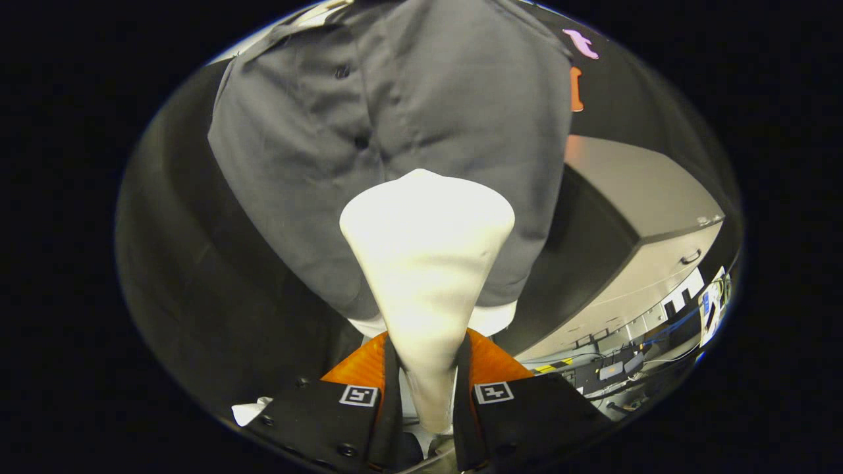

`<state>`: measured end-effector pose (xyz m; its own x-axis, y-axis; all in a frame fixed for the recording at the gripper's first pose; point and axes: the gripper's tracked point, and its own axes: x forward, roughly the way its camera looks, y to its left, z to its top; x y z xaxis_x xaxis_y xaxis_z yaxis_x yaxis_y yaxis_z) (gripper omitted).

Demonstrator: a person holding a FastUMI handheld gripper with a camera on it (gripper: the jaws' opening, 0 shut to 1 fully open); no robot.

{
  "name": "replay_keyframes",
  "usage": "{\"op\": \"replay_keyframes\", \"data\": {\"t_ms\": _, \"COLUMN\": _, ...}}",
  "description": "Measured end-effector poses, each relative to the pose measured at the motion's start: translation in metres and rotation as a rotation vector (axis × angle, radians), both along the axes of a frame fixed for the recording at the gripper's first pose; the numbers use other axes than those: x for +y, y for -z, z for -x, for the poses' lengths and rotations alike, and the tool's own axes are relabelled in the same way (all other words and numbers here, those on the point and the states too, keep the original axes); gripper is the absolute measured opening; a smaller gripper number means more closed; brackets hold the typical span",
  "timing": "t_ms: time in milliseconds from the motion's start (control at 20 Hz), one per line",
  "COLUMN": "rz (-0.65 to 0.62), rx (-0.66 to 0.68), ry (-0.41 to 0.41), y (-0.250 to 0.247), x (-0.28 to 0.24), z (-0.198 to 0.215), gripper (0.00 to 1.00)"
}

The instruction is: Iron the clothes twice with a garment steamer, once on the left side and once on the right side.

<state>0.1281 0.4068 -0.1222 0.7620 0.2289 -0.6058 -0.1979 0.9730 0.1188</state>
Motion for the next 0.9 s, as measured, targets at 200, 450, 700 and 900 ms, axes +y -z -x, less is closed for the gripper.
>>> {"op": "replay_keyframes", "data": {"t_ms": 200, "rz": -0.042, "rx": -0.113, "ry": 0.006, "y": -0.078, "x": -0.054, "z": 0.009, "gripper": 0.39}}
{"op": "replay_keyframes", "data": {"t_ms": 450, "rz": -0.062, "rx": -0.262, "ry": -0.007, "y": -0.197, "x": -0.131, "z": 0.031, "gripper": 0.39}}
{"op": "replay_keyframes", "data": {"t_ms": 700, "rz": -0.071, "rx": -0.404, "ry": -0.028, "y": -0.304, "x": -0.214, "z": 0.052, "gripper": 0.39}}
{"op": "replay_keyframes", "data": {"t_ms": 900, "rz": -0.095, "rx": -0.499, "ry": -0.034, "y": -0.363, "x": -0.271, "z": 0.075, "gripper": 0.39}}
